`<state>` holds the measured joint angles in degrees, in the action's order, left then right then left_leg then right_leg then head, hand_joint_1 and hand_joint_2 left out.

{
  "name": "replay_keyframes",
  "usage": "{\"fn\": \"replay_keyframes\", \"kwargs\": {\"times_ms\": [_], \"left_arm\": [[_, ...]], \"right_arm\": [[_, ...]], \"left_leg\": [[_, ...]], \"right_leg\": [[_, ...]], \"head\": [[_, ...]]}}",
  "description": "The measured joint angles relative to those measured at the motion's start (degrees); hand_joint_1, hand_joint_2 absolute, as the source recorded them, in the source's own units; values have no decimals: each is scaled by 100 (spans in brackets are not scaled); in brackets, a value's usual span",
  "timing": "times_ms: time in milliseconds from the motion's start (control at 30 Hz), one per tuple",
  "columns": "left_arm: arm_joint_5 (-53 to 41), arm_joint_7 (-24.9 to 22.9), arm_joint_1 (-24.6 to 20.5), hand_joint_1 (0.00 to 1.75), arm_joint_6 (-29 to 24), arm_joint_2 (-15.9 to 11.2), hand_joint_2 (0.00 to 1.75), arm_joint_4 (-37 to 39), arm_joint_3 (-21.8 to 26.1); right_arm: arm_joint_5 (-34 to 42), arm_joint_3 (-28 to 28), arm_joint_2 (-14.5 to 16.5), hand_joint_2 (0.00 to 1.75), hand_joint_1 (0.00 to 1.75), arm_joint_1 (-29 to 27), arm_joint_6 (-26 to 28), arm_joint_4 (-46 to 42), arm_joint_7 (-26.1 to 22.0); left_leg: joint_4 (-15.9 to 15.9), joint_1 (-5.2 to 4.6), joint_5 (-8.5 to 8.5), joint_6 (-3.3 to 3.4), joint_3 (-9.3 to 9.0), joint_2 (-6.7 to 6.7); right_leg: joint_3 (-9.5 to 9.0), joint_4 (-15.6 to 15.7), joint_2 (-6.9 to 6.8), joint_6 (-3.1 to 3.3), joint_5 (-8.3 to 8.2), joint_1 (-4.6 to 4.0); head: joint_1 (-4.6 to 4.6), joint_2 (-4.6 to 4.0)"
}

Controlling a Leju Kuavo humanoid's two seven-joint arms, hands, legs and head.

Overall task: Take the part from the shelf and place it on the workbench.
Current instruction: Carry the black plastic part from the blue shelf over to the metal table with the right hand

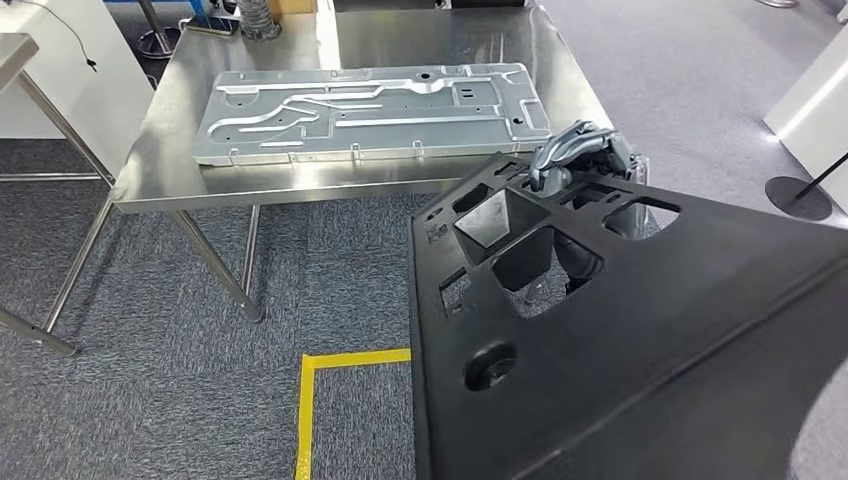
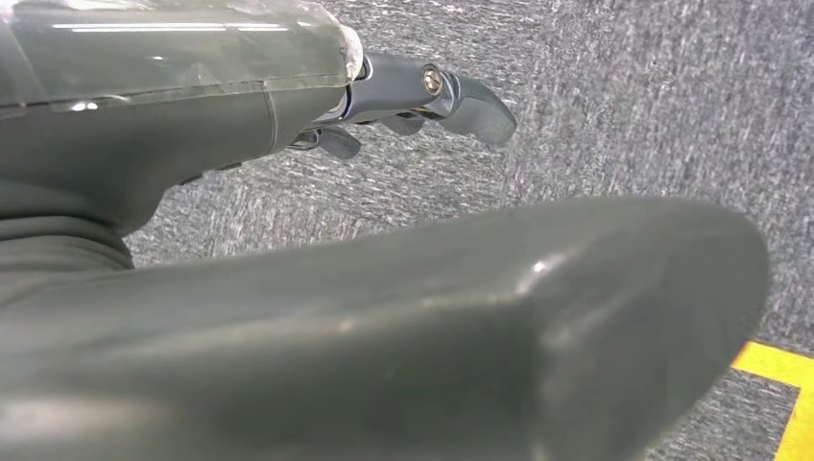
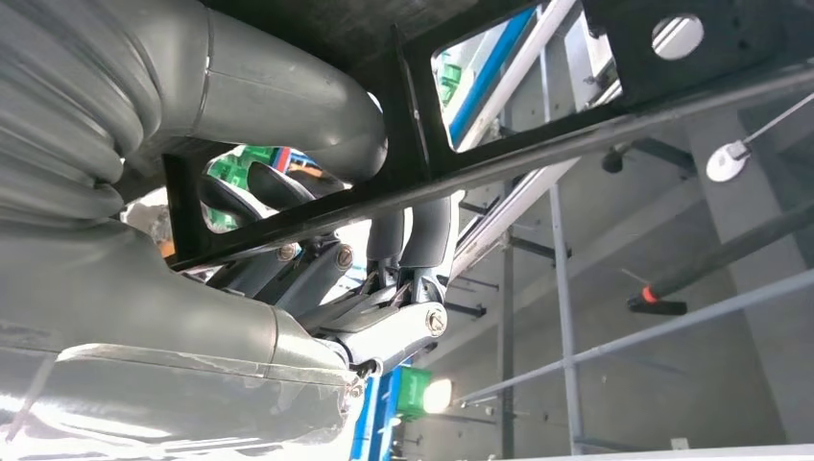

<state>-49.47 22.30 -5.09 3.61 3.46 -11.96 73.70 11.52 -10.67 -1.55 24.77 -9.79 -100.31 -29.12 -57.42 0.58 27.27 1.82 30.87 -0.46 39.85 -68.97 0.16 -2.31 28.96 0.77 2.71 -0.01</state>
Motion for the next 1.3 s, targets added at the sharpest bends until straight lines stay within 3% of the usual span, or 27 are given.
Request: {"fn": "replay_keyframes", "kwargs": {"times_ms": [33,100,200,267,300,400,433,467,500,567,600,633,700,767,833,900,967,1000,1033,1100,1133,1167,1233,1300], "left_arm": [[4,1,1,0,0,9,0,0,1],[12,1,-1,0,-2,22,0,0,1],[14,2,-3,0,-10,31,0,0,4],[13,6,-14,0,-11,40,0,1,4],[12,9,-21,0,-11,44,0,2,4],[7,14,-2,0,-11,46,0,1,5],[3,14,10,0,-11,45,0,0,6],[-1,14,20,0,-9,45,0,0,7],[-4,15,26,0,-7,44,0,0,7],[-6,16,40,0,-4,40,0,0,7],[-7,16,45,0,-2,37,0,0,7],[-9,15,51,0,0,35,0,0,7],[-15,16,48,0,3,32,0,0,7],[-21,19,47,0,4,33,0,0,7],[-25,21,43,0,5,34,0,0,7],[-25,21,42,0,3,34,0,0,8],[-19,19,47,0,-7,34,0,0,9],[-10,18,48,0,-12,34,0,0,9],[-1,17,47,0,-17,34,0,0,10],[13,13,38,0,-28,43,0,1,15],[15,9,33,0,-36,47,0,2,20],[16,7,29,0,-42,51,0,2,24],[20,6,16,0,-51,49,0,1,28],[20,10,-16,0,-51,50,0,1,28]], "right_arm": [[-3,-6,0,175,175,0,1,2,-1],[-11,-14,2,175,175,3,-1,12,-3],[-18,-20,8,175,175,-1,-12,22,-6],[-18,-22,14,175,175,10,-25,22,-13],[-18,-23,19,175,175,14,-29,21,-17],[-18,-24,24,175,175,-21,-24,20,-31],[-18,-24,24,175,175,-46,-19,20,-34],[-18,-24,24,175,175,-68,-15,20,-38],[-18,-24,24,175,175,-85,-11,20,-42],[-18,-24,24,175,175,-109,-9,20,-57],[-17,-24,23,175,175,-119,-9,15,-70],[-18,-25,22,175,175,-130,-9,7,-80],[-20,-24,17,175,175,-138,-8,-27,-95],[-21,-19,9,175,175,-127,-6,-70,-101],[-24,-11,2,175,175,-120,5,-102,-103],[-32,-3,-12,175,175,-130,25,-111,-101],[-39,1,-28,175,175,-143,38,-110,-98],[-41,1,-34,175,175,-144,41,-108,-98],[-42,1,-38,175,175,-144,42,-104,-97],[-52,1,-44,175,175,-141,41,-84,-97],[-60,1,-46,175,175,-138,41,-70,-94],[-70,1,-50,175,175,-131,40,-60,-92],[-82,1,-54,175,175,-86,39,-51,-89],[-86,1,-55,175,175,-25,38,-49,-93]], "left_leg": [[1,0,45,-19,-56,-2],[6,-4,126,-81,-127,-3],[-37,-5,167,-206,-199,11],[-289,1,199,-255,-133,19],[-555,9,259,-266,12,21],[-1553,21,597,-323,721,21],[-1679,21,655,-339,893,21],[-1608,21,607,-341,971,23],[-1350,21,438,-328,960,25],[-624,10,-162,-276,833,31],[-367,-6,-380,-246,778,36],[-226,-25,-521,-215,753,38],[-153,-43,-497,-144,691,33],[-66,-24,-452,-72,547,18],[6,-8,-373,-24,372,10],[30,-6,-254,-9,219,2],[32,-6,-108,-10,36,-13],[33,-7,-29,-16,-72,-20],[35,-8,54,-26,-179,-25],[22,-20,220,-67,-361,-34],[21,-29,302,-97,-422,-39],[-10,-38,352,-129,-477,-43],[-115,-48,370,-190,-527,-42],[-488,-41,332,-239,-382,-16]], "right_leg": [[-148,411,-9,12,-260,1],[-366,993,-27,68,-450,-35],[-465,1124,-17,207,-391,-63],[-611,1163,-14,288,-358,-44],[-689,1175,-16,314,-321,-39],[-866,1180,-10,354,-156,-55],[-937,1180,-1,352,-94,-57],[-1023,1179,8,344,-26,-56],[-1123,1179,14,332,49,-55],[-1305,1178,17,297,205,-56],[-1359,1188,23,268,266,-59],[-1391,1214,29,233,311,-60],[-1422,1204,41,148,296,-63],[-1326,901,31,75,190,-53],[-920,256,21,30,199,-38],[-381,-342,18,6,510,-32],[-50,-425,16,-3,776,-29],[0,-236,16,6,710,-29],[-10,75,15,27,453,-32],[-51,736,4,92,-284,-59],[-75,930,0,129,-565,-77],[-97,1018,3,170,-698,-90],[-211,1034,14,256,-685,-87],[-355,1074,14,328,-603,-70]], "head": [[0,1],[1,-1],[2,0],[2,0],[2,0],[2,0],[2,0],[2,1],[2,1],[2,0],[1,0],[2,-1],[2,0],[1,0],[0,0],[0,1],[0,0],[0,0],[0,-1],[-1,0],[-1,0],[-1,0],[0,-1],[-1,0]]}}
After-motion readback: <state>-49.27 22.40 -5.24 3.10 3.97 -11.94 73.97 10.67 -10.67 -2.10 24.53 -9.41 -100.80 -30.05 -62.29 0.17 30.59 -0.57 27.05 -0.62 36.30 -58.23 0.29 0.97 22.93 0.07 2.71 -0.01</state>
